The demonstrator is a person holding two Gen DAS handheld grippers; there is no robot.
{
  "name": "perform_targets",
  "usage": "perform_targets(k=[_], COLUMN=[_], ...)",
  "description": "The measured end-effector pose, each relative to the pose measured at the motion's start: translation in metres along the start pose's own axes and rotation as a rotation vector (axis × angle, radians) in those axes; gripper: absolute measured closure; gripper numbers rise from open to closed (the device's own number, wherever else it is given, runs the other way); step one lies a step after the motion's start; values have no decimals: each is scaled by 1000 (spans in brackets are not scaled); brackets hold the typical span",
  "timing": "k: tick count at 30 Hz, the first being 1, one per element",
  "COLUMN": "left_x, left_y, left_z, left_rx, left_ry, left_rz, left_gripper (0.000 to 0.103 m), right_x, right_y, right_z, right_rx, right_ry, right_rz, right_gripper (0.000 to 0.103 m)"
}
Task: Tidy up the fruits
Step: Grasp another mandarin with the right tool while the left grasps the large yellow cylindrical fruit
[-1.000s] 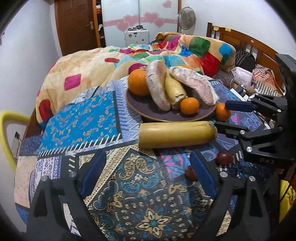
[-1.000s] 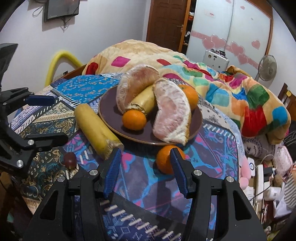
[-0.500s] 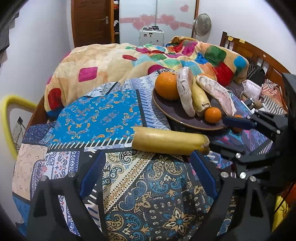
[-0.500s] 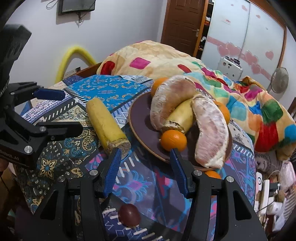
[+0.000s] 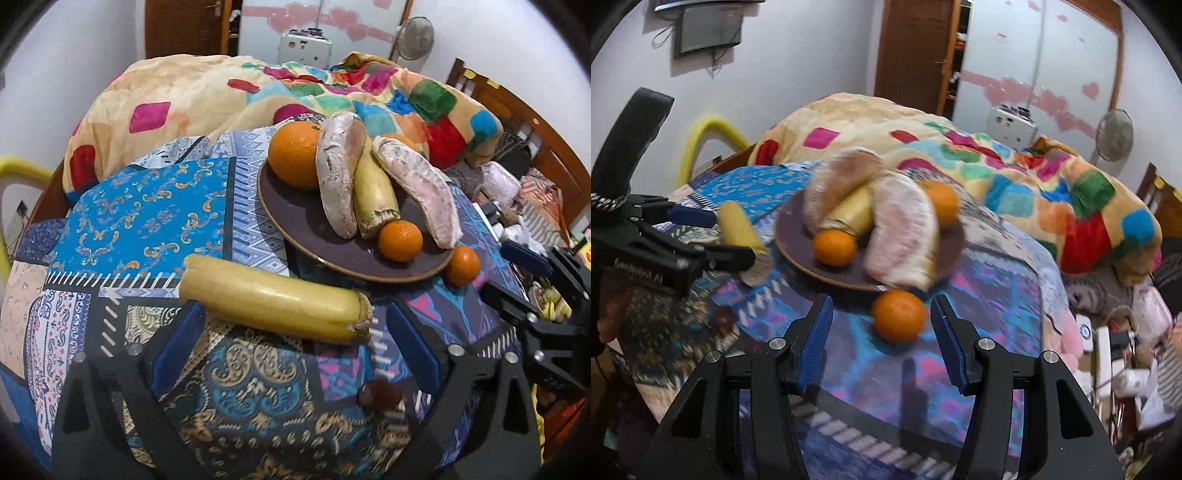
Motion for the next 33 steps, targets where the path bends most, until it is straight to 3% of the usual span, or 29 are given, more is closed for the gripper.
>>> perform_targets(k=[11, 13, 15, 21, 26, 33], left_x=[16, 15, 13, 4, -4, -24], left_y=[-29, -28, -27, -14, 0, 15], left_z=[-7, -5, -2, 9, 24, 41], left_rx=[-45, -39, -43, -31, -20, -45], left_ry=[-43, -49, -64, -103, -147, -147], left_rz=[-18, -22, -30, -3, -8, -18], left_gripper=[1, 8, 26, 50, 63, 70], right_x=[20, 19, 17, 11, 8, 10], right_y=[-7, -10, -13, -20, -24, -27], right_z=[9, 9, 9, 6, 7, 7], right_rx=[-25, -29, -39, -58, -68, -80], right_ry=[-45, -41, -39, -34, -24, -30], right_rz=[-14, -22, -33, -40, -30, -24], right_gripper=[51, 51, 51, 51, 51, 51])
Point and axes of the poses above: each gripper's, at about its wrist camera, not at the fingertips, and y roughly against the way its jaws point, x to its right, z to its underside, the point moved 9 cm from there along -y, roughly the way its jaws point, and after that the axes turned 12 degrees about -y, right-handed, at the moved point
